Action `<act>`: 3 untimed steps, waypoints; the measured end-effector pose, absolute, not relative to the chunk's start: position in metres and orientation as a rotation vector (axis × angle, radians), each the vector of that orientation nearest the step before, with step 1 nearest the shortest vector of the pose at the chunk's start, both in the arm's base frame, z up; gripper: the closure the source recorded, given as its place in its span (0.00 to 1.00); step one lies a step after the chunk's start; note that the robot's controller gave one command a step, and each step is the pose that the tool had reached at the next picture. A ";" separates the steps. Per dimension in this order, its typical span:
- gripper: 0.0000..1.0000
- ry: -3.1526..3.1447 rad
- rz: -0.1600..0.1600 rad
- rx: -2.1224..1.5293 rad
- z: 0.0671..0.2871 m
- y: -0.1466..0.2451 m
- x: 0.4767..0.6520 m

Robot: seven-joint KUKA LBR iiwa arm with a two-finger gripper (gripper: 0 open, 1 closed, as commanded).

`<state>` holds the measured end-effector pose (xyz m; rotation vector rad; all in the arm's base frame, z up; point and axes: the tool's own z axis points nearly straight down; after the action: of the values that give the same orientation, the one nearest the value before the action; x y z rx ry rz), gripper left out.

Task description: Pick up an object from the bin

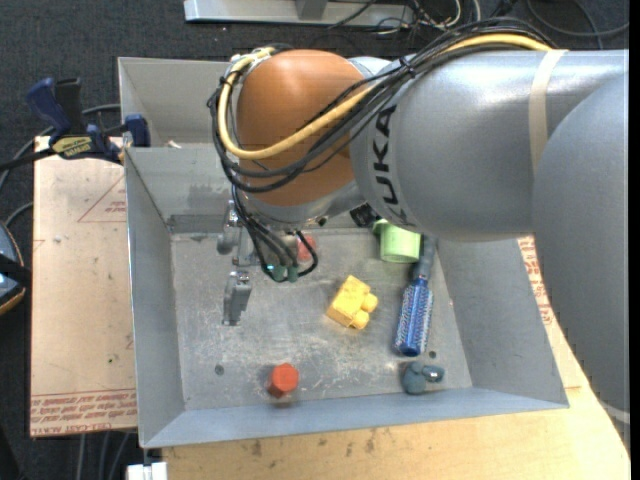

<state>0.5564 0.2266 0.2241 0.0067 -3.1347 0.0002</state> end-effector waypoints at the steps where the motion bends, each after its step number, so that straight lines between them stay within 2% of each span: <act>1: 0.00 -3.128 0.008 -0.173 0.168 0.143 0.495; 2: 0.00 -3.129 -0.004 0.337 0.075 0.120 0.500; 3: 1.00 -3.133 -0.006 0.336 0.075 0.120 0.501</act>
Offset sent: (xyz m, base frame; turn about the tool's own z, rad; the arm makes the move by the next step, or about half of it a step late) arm -0.0594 -0.0798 -0.0528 0.1091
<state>0.5006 0.1200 0.0753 0.3363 -3.1327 -0.0062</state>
